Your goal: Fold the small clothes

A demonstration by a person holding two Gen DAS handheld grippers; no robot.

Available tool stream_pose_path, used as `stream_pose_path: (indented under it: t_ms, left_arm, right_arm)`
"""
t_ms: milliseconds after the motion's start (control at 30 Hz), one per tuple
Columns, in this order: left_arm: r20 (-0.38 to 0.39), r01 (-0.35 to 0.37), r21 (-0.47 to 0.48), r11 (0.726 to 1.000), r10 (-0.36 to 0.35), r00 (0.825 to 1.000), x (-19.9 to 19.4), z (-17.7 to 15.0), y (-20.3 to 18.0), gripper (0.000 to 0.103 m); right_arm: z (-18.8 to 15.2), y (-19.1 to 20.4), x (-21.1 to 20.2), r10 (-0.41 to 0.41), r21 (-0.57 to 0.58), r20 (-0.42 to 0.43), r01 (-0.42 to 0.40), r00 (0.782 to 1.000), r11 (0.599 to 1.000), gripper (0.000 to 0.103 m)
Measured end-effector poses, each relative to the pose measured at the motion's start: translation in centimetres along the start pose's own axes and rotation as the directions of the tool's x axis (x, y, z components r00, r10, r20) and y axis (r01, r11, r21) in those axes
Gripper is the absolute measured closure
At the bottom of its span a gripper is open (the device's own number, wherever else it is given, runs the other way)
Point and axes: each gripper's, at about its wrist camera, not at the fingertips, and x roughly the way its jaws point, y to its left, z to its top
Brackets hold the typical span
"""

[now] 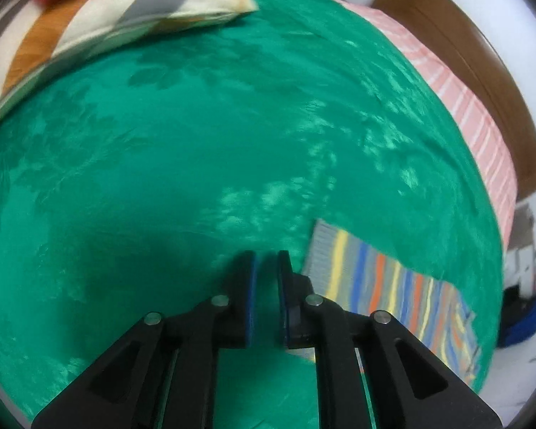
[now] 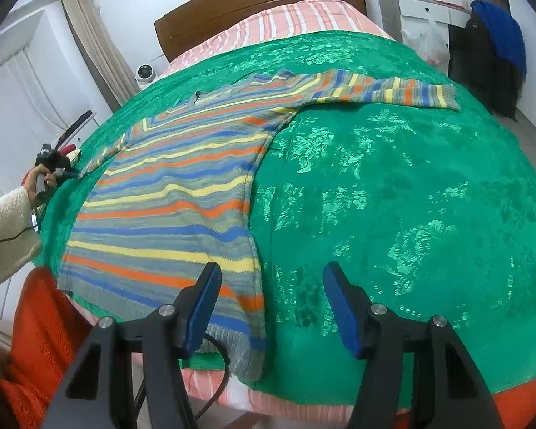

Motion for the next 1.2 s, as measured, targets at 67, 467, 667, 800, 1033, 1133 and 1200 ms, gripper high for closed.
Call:
stream_pose_path:
  t_ms: [67,467,667,800,1033,1133,1200]
  left_arm:
    - [-0.012,0.057,-0.002,0.998,-0.057,0.998,-0.4,-0.3,0.8,0.083]
    - [0.018,-0.082,0.269,0.96,0.08,0.997,1.4,-4.2,-4.0,0.103]
    - [0.068,-0.13,0.238,0.962,0.117,0.991,-2.0,-4.1,-2.6,0.092]
    - [0.041,-0.031,0.421,0.907,0.015,0.999,-7.8,-9.3,-2.8,0.037]
    - [-0.334,0.26,0.639,0.724,-0.043,0.941,-10.7,-26.4,-3.4,0.033]
    - [-0.385,0.27,0.662,0.699,0.008,0.923,-9.8,-30.5,-3.2,0.041]
    - [-0.408,0.276,0.666,0.693,0.028,0.913,-9.5,-31.5,-3.0,0.098]
  right_arm:
    - [0.0,-0.1,0.0,0.001,0.003,0.001,-0.001,1.0,1.0,0.044]
    - [0.4,1.5,0.4,-0.025,-0.055,-0.017,0.024,1.0,0.998,0.044]
    - [1.4,-0.1,-1.9,-0.142,-0.095,0.027,0.143,0.99,0.985,0.044]
    - [2.1,0.4,-4.8,-0.317,-0.351,0.109,0.335,0.942,0.875,0.042]
    - [1.9,0.5,-2.3,0.058,-0.243,-0.231,-0.116,0.971,0.963,0.033]
    - [0.6,0.0,2.0,0.157,-0.092,-0.299,-0.192,0.941,0.977,0.04]
    - [-0.7,-0.3,4.8,0.209,-0.012,-0.369,-0.229,0.906,0.973,0.072]
